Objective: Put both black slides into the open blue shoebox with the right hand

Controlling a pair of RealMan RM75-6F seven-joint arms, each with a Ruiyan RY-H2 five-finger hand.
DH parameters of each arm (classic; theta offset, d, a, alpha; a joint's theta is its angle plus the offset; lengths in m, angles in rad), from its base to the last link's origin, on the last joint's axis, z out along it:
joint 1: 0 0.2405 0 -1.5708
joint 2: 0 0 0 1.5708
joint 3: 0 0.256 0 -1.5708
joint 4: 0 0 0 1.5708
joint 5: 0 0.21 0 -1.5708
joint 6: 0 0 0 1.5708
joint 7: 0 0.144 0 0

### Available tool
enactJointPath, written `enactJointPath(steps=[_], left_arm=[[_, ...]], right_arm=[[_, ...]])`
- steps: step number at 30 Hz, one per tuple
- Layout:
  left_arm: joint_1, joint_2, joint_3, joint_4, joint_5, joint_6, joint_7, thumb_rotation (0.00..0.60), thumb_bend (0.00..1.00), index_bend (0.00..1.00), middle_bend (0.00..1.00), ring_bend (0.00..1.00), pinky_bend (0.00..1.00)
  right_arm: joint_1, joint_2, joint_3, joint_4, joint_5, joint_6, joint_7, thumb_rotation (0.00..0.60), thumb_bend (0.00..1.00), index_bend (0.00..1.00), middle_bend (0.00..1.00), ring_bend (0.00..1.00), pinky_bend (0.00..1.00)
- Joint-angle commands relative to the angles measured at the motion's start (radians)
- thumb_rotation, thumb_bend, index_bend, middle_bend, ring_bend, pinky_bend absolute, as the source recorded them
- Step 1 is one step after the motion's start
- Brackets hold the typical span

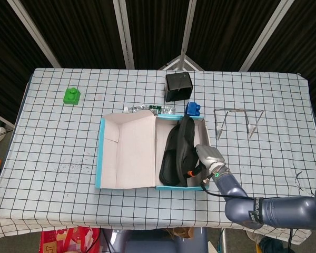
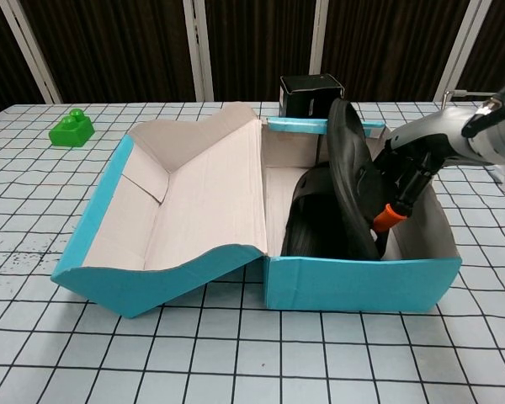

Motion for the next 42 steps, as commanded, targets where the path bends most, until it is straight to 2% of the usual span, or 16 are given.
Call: enactJointPath(steps=[1, 17, 35, 42], left_arm=[[0.0, 0.0, 0.0, 0.0, 0.0, -0.001, 0.001, 0.6, 0.21, 0.07, 0.0, 0.0, 0.07], [-0.001, -0.001, 0.0, -0.001, -0.001, -0.004, 0.003, 0.6, 0.21, 0.07, 0.0, 0.0, 0.07], [-0.002, -0.002, 0.001, -0.002, -0.001, -0.005, 0.009, 0.6, 0.21, 0.07, 0.0, 0.0, 0.07], [-0.003, -0.005, 0.002, 0.0, -0.001, -0.006, 0.02, 0.6, 0.21, 0.07, 0.0, 0.0, 0.07]], right_arm=[[-0.004, -0.001, 0.006, -0.002, 0.006, 0.002, -0.013, 0.6, 0.59, 0.53, 0.49, 0.52, 0.16], [-0.033, 0.026, 0.077, -0.047, 0.003, 0.075, -0.046, 0.6, 0.59, 0.55, 0.49, 0.52, 0.16], [-0.052, 0.111, 0.167, -0.097, 0.036, 0.085, -0.067, 0.6, 0.59, 0.55, 0.49, 0.52, 0.16], [-0.055, 0.135, 0.173, -0.09, 0.054, 0.074, -0.094, 0.6, 0.59, 0.55, 0.49, 0.52, 0.16]])
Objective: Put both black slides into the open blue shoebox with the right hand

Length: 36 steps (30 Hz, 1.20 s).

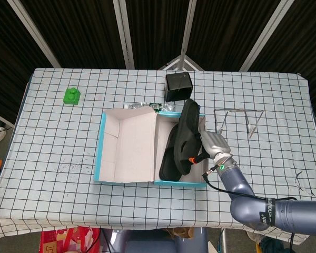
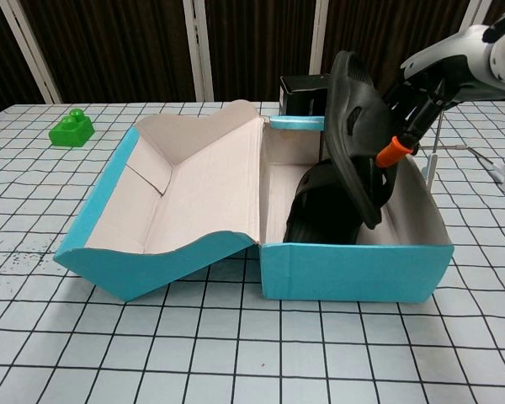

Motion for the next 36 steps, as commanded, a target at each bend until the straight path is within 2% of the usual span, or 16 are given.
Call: enactJointPath(steps=[1, 27, 36], left_arm=[[-0.001, -0.001, 0.0, 0.0, -0.001, -0.001, 0.003, 0.6, 0.21, 0.07, 0.0, 0.0, 0.07], [-0.001, -0.001, 0.002, -0.002, 0.001, -0.002, 0.01, 0.6, 0.21, 0.07, 0.0, 0.0, 0.07], [-0.002, -0.001, 0.004, -0.003, 0.003, -0.004, 0.008, 0.6, 0.21, 0.07, 0.0, 0.0, 0.07]], right_arm=[[0.001, 0.009, -0.001, 0.006, 0.014, -0.009, -0.014, 0.6, 0.59, 0.55, 0.49, 0.52, 0.16], [0.045, -0.059, -0.094, 0.064, 0.119, -0.1, -0.165, 0.6, 0.59, 0.55, 0.49, 0.52, 0.16], [0.081, -0.093, -0.119, 0.088, 0.16, -0.077, -0.223, 0.6, 0.59, 0.55, 0.49, 0.52, 0.16]])
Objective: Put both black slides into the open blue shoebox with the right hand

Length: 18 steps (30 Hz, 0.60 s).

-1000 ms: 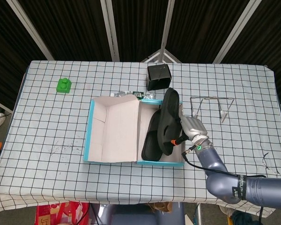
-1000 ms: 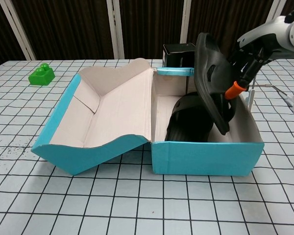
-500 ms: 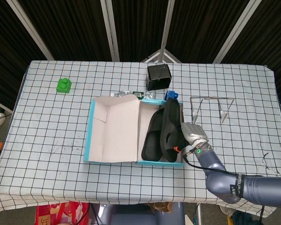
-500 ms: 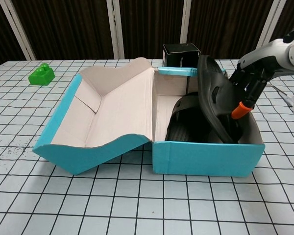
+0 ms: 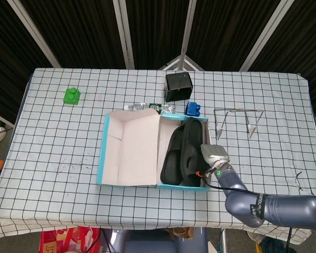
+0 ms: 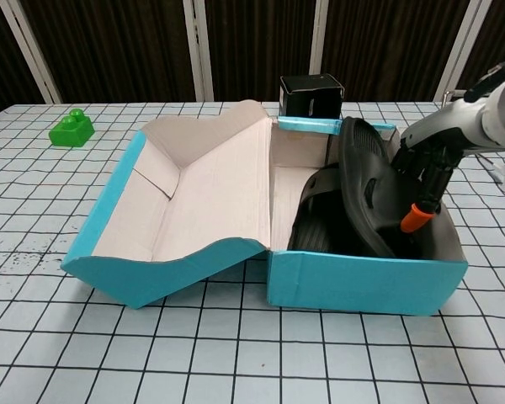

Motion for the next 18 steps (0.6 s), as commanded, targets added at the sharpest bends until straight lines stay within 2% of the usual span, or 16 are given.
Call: enactJointPath(steps=[1, 11, 18], left_arm=[[0.0, 0.0, 0.0, 0.0, 0.0, 0.0, -0.001, 0.6, 0.21, 0.07, 0.0, 0.0, 0.07], [0.0, 0.002, 0.0, -0.001, -0.001, -0.001, -0.007, 0.6, 0.21, 0.07, 0.0, 0.0, 0.07], [0.001, 0.004, -0.001, 0.0, -0.002, -0.001, -0.014, 0.6, 0.21, 0.07, 0.0, 0.0, 0.07]], right_arm=[[0.013, -0.016, -0.009, 0.007, 0.006, 0.023, -0.023, 0.6, 0.59, 0.55, 0.49, 0.52, 0.16], [0.046, -0.085, -0.039, 0.015, 0.019, 0.111, -0.12, 0.6, 0.59, 0.55, 0.49, 0.52, 0.16], [0.052, -0.133, -0.04, 0.014, 0.019, 0.175, -0.176, 0.6, 0.59, 0.55, 0.49, 0.52, 0.16]])
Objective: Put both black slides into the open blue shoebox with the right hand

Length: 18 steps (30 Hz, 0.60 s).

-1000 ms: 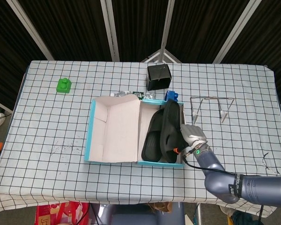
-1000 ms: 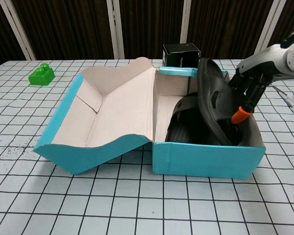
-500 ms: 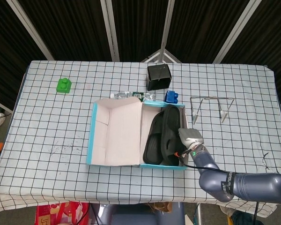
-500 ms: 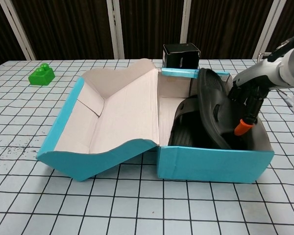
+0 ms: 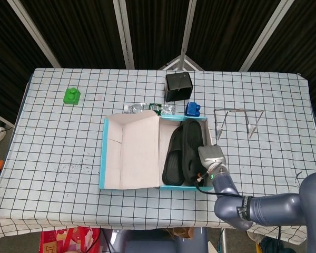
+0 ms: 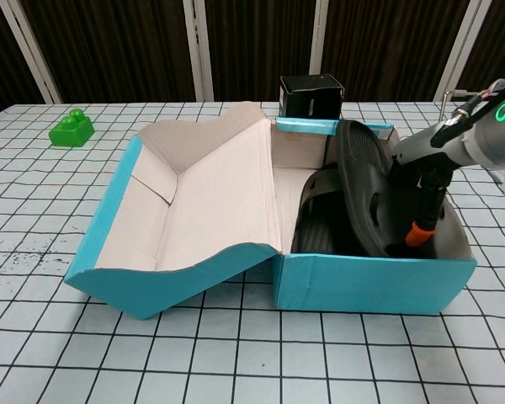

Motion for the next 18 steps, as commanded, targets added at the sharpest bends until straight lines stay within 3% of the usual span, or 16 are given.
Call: enactJointPath(steps=[1, 18], left_arm=[[0.0, 0.0, 0.0, 0.0, 0.001, 0.0, -0.001, 0.6, 0.21, 0.07, 0.0, 0.0, 0.07], [0.001, 0.001, 0.001, -0.001, 0.001, 0.001, -0.005, 0.6, 0.21, 0.07, 0.0, 0.0, 0.07]], right_arm=[[0.003, -0.02, -0.001, -0.001, -0.002, 0.028, -0.026, 0.6, 0.59, 0.55, 0.49, 0.52, 0.16], [-0.009, -0.133, 0.054, 0.02, -0.036, 0.176, -0.124, 0.6, 0.59, 0.55, 0.49, 0.52, 0.16]])
